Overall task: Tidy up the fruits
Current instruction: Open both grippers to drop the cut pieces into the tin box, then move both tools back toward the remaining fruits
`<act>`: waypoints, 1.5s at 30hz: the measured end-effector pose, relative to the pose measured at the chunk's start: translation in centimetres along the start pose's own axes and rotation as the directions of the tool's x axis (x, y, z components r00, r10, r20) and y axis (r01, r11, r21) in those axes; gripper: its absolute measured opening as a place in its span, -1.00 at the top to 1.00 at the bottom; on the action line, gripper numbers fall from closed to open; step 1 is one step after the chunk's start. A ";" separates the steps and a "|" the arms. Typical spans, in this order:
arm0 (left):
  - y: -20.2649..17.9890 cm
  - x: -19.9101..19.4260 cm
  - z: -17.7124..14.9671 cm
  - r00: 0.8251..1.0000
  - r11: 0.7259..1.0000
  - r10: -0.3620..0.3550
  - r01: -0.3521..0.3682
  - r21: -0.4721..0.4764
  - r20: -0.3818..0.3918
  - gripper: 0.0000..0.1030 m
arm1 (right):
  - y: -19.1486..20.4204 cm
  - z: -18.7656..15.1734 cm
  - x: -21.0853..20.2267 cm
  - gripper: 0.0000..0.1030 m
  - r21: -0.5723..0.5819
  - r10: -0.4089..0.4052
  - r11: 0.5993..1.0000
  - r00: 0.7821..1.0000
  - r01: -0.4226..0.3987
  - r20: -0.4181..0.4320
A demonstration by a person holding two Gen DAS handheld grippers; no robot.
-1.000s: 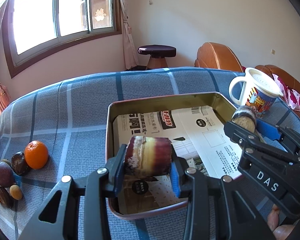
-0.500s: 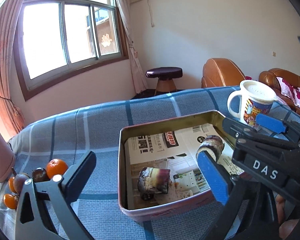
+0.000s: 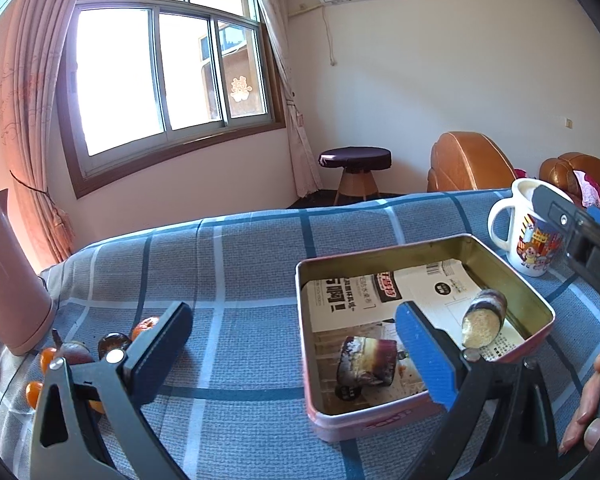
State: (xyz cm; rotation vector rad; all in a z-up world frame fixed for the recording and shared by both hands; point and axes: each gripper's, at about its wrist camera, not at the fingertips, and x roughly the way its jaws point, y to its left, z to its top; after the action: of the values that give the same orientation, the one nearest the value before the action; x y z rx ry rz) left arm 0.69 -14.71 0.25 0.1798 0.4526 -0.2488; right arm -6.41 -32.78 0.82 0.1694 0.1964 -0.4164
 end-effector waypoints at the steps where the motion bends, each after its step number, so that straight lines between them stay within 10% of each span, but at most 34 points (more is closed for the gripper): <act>1: 0.2 0.0 -0.1 1.000 1.000 0.004 -0.004 -0.005 -0.001 -1.00 | 0.1 -0.1 -0.1 -0.74 -0.001 -0.008 1.000 1.000 0.008 -0.002; 45: 10.0 -2.7 -2.8 0.998 0.992 0.063 -0.062 -0.114 0.007 -1.00 | 8.5 -1.7 -4.9 -0.74 -0.107 -0.068 0.992 0.997 0.063 -0.041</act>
State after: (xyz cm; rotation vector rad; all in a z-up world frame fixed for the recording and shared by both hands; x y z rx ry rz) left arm -0.05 -4.05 0.10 0.0812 0.4484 -0.1617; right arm -7.54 -22.84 1.33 0.0688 0.2681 -0.4664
